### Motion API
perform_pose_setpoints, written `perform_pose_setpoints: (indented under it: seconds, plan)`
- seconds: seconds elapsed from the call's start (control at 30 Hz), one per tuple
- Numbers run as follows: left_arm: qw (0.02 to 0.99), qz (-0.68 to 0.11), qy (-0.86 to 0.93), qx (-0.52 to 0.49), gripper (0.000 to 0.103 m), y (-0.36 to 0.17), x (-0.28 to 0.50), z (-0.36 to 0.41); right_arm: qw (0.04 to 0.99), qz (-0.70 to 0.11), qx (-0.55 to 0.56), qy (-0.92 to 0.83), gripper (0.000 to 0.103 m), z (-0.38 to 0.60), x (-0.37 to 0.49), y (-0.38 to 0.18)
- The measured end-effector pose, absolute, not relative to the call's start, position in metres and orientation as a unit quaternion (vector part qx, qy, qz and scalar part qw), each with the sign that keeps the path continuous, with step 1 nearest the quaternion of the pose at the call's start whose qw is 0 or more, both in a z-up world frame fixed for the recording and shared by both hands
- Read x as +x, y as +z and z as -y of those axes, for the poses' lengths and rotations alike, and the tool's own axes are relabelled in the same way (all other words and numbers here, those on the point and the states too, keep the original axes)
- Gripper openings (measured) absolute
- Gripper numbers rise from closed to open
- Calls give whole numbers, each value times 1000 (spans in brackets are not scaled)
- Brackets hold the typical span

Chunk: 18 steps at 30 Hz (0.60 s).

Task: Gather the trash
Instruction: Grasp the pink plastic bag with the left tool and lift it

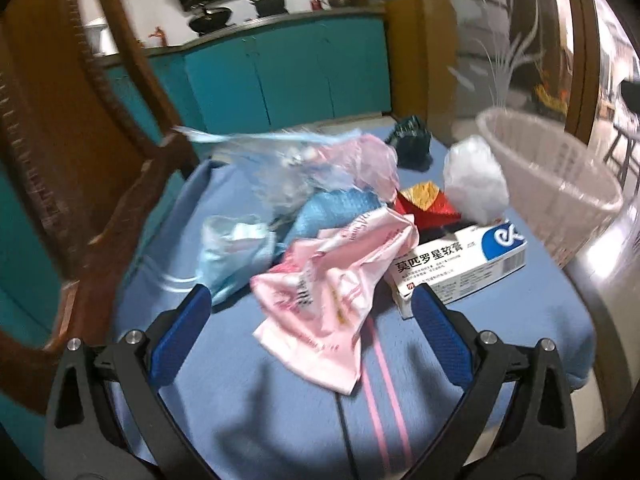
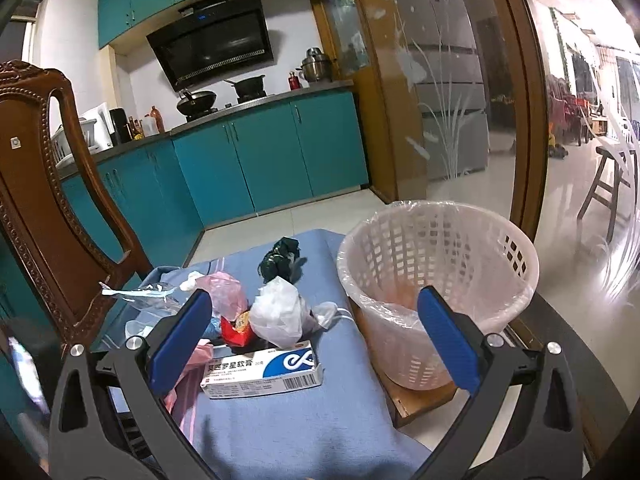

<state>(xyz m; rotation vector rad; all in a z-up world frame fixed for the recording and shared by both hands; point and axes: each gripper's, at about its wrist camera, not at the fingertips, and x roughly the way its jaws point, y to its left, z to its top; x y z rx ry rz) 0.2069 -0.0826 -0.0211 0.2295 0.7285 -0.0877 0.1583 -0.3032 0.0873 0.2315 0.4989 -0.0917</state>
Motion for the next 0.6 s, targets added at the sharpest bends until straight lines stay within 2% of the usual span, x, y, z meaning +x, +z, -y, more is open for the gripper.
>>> perform_pose_setpoints:
  seconds: [0.07,0.13,0.2,0.3,0.43,0.6]
  plan:
    - [923,-361,-42,126,97,-31,218,88,960,-253,113,-43,100,305,160,85]
    - [917,-376,-47,129,79,-40,228,91,958,-264,108,-38,100,305,165,81]
    - [907,-401,-56,119,31,-48,238,89,955,-277,100,-24,100,304,170,77]
    - [905,-413,-57,87,21,-38,238,79,947,-314,67,-3,100,300,186,66]
    - [929,-363,-64,30,21,18,206,55,915,-399,36,43,100,296,220,36]
    - [953,-301,-42,-22,21,63,172,16,878,-462,83,97,100,303,256,0]
